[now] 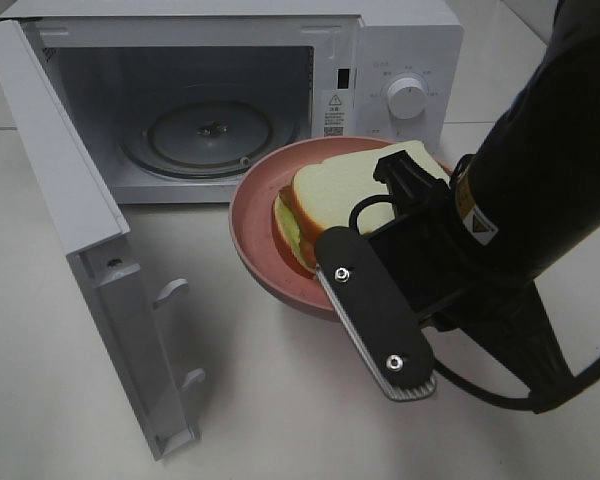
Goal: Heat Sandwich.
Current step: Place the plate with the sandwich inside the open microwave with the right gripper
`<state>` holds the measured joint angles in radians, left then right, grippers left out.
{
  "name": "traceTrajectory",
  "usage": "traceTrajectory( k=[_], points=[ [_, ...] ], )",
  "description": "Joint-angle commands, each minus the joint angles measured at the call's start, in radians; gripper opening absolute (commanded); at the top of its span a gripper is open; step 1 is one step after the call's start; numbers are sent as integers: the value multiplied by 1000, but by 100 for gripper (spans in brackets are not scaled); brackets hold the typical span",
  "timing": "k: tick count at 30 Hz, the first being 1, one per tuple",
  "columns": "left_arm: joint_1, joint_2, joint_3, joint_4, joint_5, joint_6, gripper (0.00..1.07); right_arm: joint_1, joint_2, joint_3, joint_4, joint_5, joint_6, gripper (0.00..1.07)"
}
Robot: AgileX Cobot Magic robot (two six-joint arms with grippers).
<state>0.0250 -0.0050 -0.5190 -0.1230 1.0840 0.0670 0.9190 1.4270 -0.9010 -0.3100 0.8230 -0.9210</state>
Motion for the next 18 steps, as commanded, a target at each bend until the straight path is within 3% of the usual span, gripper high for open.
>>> traceTrajectory(
  k=[1, 9, 18],
  points=[
    [-4, -23, 2, -5, -13, -4, 96, -50, -8, 2, 21, -61, -149, 0],
    [-4, -23, 2, -5, -13, -4, 96, -145, -8, 2, 98, -127, -404, 0],
    [-4, -23, 2, -5, -13, -4, 96, -175, -8, 2, 158, -137, -469, 0]
  ],
)
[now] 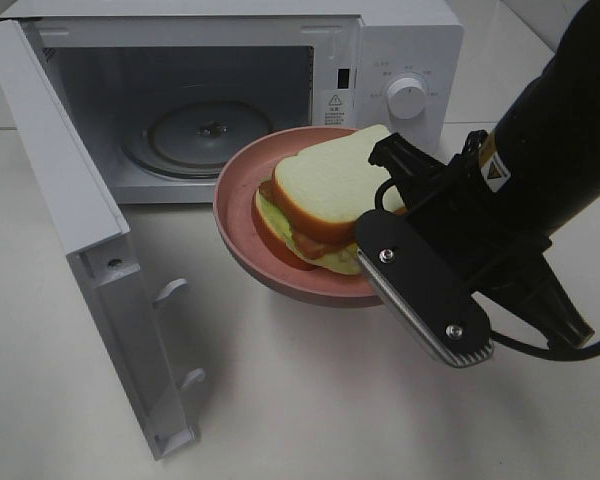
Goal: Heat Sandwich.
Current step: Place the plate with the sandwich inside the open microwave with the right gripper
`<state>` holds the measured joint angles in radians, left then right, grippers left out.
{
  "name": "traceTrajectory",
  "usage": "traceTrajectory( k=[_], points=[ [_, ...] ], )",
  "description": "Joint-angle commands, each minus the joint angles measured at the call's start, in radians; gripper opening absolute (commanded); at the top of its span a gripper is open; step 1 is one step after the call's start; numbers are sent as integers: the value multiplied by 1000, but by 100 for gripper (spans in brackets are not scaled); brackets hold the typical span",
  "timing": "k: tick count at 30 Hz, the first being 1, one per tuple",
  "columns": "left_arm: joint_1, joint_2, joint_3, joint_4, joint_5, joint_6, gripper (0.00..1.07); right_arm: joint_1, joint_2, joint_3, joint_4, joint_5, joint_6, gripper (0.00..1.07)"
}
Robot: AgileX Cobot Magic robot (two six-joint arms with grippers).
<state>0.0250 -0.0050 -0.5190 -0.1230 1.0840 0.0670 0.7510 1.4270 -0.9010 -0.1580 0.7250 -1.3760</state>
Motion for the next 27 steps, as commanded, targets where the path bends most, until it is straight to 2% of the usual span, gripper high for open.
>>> traceTrajectory(
  k=[1, 11, 27],
  points=[
    [-4, -23, 2, -5, -13, -4, 96, -7, -8, 2, 6, -39, -14, 0],
    [-4, -23, 2, -5, -13, -4, 96, -4, 53, -13, 47, -74, -22, 0],
    [-4, -23, 2, -5, -13, -4, 96, -4, 218, -187, 53, -74, -18, 0]
  ],
)
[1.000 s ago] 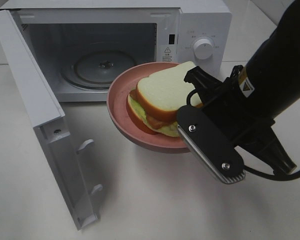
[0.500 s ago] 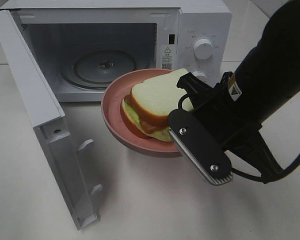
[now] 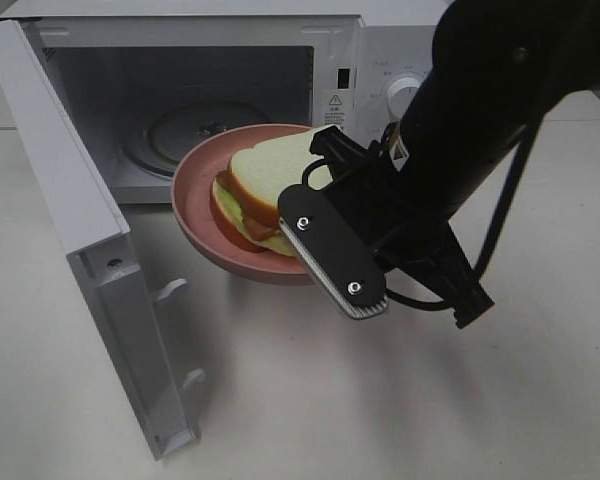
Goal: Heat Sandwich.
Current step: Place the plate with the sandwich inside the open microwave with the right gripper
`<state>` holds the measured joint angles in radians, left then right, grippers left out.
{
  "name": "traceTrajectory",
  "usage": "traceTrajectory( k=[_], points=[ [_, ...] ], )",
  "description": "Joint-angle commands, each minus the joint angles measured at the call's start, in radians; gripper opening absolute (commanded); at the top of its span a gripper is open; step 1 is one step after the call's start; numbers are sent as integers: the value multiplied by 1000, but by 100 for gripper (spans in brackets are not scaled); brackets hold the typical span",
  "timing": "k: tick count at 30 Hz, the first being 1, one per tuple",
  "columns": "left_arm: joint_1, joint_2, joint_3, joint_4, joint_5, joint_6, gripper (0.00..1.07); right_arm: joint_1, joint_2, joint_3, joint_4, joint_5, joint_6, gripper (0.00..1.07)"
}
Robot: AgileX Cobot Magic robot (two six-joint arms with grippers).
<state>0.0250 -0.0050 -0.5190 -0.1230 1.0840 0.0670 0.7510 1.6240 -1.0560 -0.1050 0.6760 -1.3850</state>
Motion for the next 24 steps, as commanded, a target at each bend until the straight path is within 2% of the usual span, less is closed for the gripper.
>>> traceTrajectory(
  k=[1, 24],
  points=[
    [-4, -23, 2, -5, -13, -4, 96, -4, 32, -44, 1, -25, -9, 0],
    [-4, -23, 2, -5, -13, -4, 96, -4, 227, -261, 7, -20, -8, 1]
  ],
)
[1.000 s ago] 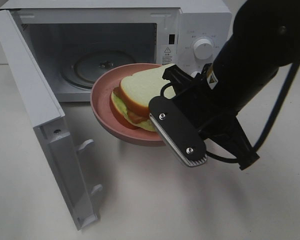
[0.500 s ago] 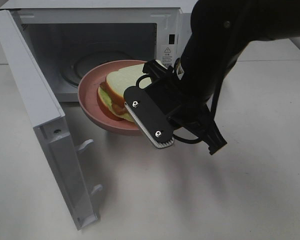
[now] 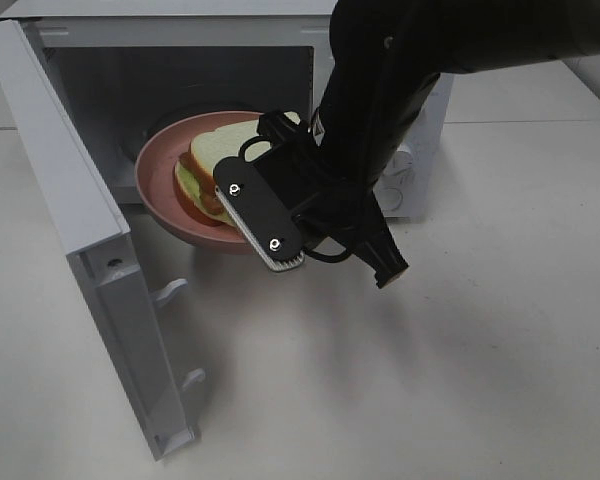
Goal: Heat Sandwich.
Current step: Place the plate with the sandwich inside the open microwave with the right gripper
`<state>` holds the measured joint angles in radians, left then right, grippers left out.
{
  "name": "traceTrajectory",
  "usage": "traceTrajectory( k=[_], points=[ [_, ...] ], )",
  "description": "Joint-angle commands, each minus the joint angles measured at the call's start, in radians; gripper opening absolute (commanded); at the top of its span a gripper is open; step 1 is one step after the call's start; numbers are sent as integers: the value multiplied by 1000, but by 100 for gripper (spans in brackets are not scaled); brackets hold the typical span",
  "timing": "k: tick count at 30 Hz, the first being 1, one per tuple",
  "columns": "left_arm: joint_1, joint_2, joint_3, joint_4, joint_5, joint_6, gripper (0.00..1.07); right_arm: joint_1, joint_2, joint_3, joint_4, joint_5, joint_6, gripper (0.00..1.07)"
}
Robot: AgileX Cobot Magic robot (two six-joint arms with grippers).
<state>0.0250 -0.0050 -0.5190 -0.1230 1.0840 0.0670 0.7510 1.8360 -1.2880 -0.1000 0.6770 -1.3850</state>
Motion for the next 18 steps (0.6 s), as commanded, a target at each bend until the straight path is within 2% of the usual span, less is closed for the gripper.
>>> traceTrajectory(
  k=[1, 18],
  points=[
    [-4, -23, 2, -5, -13, -4, 96, -4, 26, -43, 2, -16, -2, 1],
    [-4, -23, 2, -5, -13, -4, 96, -4, 204, -291, -47, 57, 119, 1]
  ],
)
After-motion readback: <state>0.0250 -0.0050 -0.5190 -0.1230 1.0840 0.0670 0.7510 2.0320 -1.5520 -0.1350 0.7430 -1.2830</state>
